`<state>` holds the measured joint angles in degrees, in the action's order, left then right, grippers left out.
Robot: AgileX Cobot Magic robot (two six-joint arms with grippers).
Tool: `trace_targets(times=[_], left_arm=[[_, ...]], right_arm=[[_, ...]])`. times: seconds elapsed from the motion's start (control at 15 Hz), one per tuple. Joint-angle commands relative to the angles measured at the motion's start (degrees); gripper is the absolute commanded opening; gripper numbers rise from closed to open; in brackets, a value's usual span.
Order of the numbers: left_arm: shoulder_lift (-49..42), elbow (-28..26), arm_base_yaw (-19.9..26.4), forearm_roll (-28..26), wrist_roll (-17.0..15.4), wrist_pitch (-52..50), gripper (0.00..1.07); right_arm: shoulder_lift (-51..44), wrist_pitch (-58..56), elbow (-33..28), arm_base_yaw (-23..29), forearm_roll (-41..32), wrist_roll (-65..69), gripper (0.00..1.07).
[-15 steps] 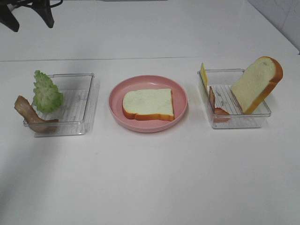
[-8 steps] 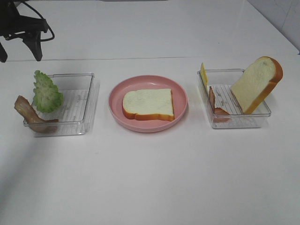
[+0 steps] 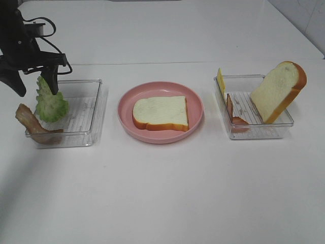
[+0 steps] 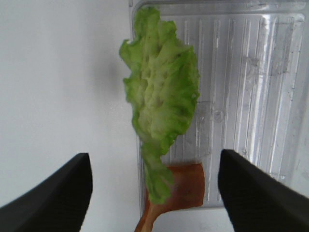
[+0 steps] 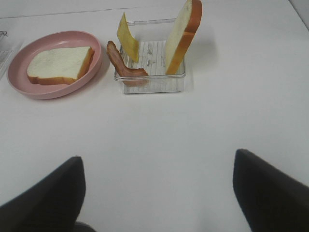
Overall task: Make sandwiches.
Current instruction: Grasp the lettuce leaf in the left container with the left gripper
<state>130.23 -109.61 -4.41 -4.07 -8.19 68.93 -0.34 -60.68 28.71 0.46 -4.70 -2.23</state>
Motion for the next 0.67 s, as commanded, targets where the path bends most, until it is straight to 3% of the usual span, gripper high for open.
trace_targets(times=[0.07, 0.33, 0.67], left_arm=[[0.34, 0.4, -0.29, -0.23, -0.06, -1.03, 0.48], [0.29, 0.4, -0.29, 0.4, -0.06, -1.32, 0.01], [0.23, -0.57, -0.29, 0.06, 0.57, 0.63, 0.0]], right_arm=[[-0.34, 0.29, -0.11, -0.23, -0.34, -0.4, 0.78], [-0.34, 0.29, -0.11, -0.23, -0.34, -0.4, 0.78], [-0.34, 0.29, -0.11, -0.23, -0.34, -0.4, 0.78]])
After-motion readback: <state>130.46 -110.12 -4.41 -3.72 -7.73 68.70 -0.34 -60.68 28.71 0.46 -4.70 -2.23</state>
